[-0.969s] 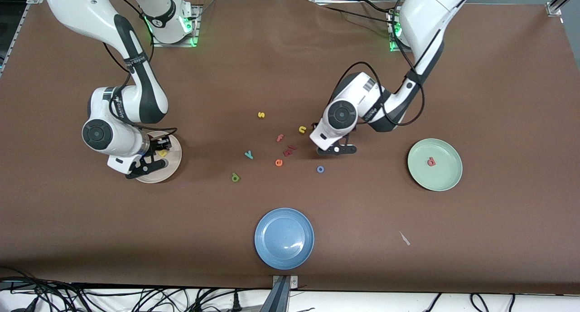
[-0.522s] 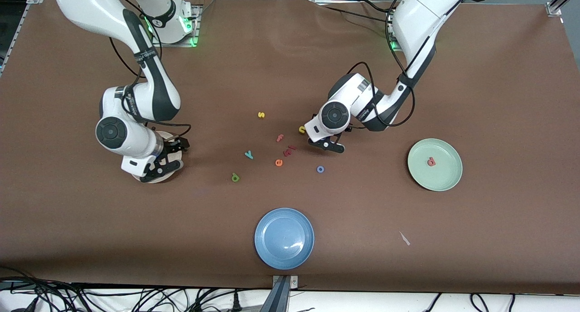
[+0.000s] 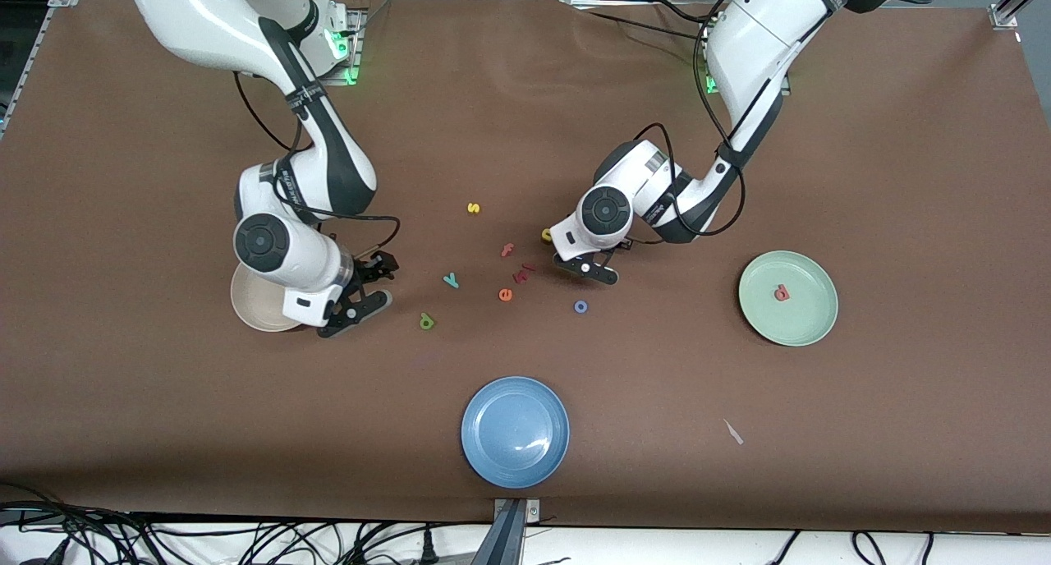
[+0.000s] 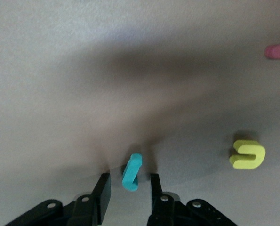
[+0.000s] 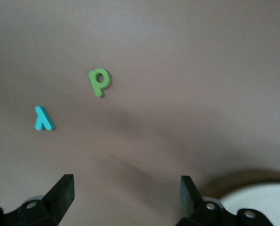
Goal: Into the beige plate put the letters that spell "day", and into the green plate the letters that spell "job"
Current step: 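Grasp the cyan l with the left gripper while the right gripper reaches letters, then place the cyan l on the green plate with the left gripper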
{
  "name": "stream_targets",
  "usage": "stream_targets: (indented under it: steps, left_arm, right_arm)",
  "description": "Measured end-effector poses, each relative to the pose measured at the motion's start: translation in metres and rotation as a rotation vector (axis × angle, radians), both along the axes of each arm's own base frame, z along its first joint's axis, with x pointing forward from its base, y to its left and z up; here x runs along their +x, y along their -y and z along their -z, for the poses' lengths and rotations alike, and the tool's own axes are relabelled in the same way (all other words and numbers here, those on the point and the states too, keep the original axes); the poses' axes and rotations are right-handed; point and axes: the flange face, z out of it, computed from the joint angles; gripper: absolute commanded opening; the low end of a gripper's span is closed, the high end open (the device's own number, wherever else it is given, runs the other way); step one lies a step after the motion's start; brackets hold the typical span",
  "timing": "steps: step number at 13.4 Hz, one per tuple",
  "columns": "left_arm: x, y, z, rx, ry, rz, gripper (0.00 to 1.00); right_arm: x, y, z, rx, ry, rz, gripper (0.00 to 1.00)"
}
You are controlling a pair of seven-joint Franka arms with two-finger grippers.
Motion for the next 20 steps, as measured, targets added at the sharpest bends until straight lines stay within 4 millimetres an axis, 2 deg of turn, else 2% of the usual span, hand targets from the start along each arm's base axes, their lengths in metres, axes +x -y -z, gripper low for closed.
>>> stream_targets:
  steps: [1,2,6,8,10,13,15,17,18,20]
  left_arm:
    - [0.000,0.000,0.000,0.000,0.001,-0.001,0.10]
    - [0.000,0.000,0.000,0.000,0.001,-0.001,0.02]
    - [0.003,-0.002,-0.002,0.001,0.006,-0.004,0.00]
    - [0.006,-0.003,-0.003,-0.001,0.011,-0.008,0.00]
    - [0.018,-0.012,-0.015,0.006,0.013,-0.026,0.00]
    - [0.056,-0.061,-0.069,0.051,-0.016,-0.064,0.00]
    - [0.086,-0.112,-0.110,0.055,-0.038,-0.053,0.00]
    - [0.111,-0.166,-0.139,0.042,-0.063,-0.037,0.00]
    - [0.120,-0.189,-0.147,0.036,-0.073,-0.040,0.00]
    - [0.133,-0.237,-0.148,0.026,-0.089,-0.059,0.00]
  right_arm:
    - [0.002,-0.009,0.004,0.008,0.000,-0.011,1.00]
    - [0.003,-0.021,0.008,0.015,0.000,-0.025,1.00]
    - [-0.011,-0.072,0.026,0.019,-0.001,-0.077,1.00]
    - [-0.016,-0.084,0.030,0.020,0.008,-0.063,1.00]
    - [-0.019,-0.096,0.033,0.025,0.024,-0.058,1.00]
    - [-0.024,-0.115,0.040,0.038,0.065,-0.065,1.00]
    - [-0.030,-0.126,0.048,0.016,0.082,-0.077,1.00]
    - [-0.035,-0.134,0.053,-0.027,0.109,-0.084,1.00]
    - [-0.037,-0.137,0.054,-0.045,0.119,-0.087,1.00]
    - [-0.039,-0.139,0.058,-0.068,0.128,-0.101,1.00]
